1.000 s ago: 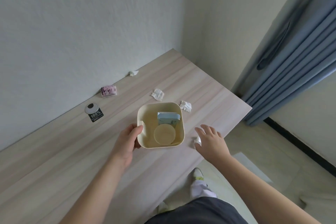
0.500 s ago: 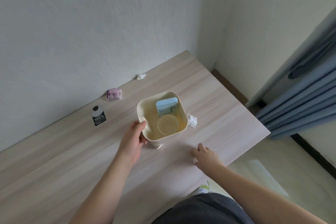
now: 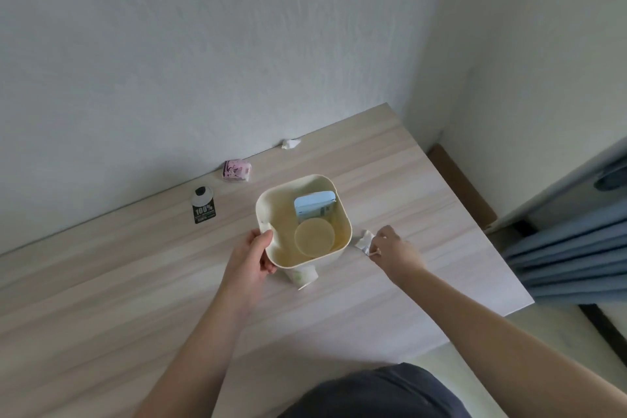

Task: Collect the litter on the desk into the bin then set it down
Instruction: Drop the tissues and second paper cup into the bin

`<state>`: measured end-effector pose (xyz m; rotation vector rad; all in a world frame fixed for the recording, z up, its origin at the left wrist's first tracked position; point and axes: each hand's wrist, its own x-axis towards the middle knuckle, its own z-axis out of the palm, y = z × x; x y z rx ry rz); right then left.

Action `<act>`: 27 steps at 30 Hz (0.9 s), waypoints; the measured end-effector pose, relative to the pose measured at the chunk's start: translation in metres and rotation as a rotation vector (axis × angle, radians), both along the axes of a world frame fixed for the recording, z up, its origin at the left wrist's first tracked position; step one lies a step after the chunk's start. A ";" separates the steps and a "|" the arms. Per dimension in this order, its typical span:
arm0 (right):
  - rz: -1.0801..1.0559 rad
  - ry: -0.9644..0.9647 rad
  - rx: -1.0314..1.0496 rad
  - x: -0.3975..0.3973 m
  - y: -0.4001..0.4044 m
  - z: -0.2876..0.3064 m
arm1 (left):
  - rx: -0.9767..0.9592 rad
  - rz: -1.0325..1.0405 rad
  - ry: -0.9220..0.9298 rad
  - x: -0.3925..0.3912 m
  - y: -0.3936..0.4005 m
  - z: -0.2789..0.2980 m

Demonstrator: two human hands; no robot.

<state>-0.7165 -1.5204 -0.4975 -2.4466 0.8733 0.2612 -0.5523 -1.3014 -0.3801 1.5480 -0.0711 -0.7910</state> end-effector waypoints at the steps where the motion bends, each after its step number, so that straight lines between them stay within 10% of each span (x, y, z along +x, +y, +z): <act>1: 0.043 0.011 -0.025 0.004 -0.003 -0.003 | 0.002 0.017 -0.002 -0.001 0.001 0.000; 13: 0.032 0.121 0.079 0.011 -0.008 -0.013 | 0.071 0.102 -0.012 -0.007 0.012 -0.002; 27: -0.249 -0.373 0.189 0.000 -0.004 0.047 | 0.091 0.034 -0.036 -0.008 0.015 -0.006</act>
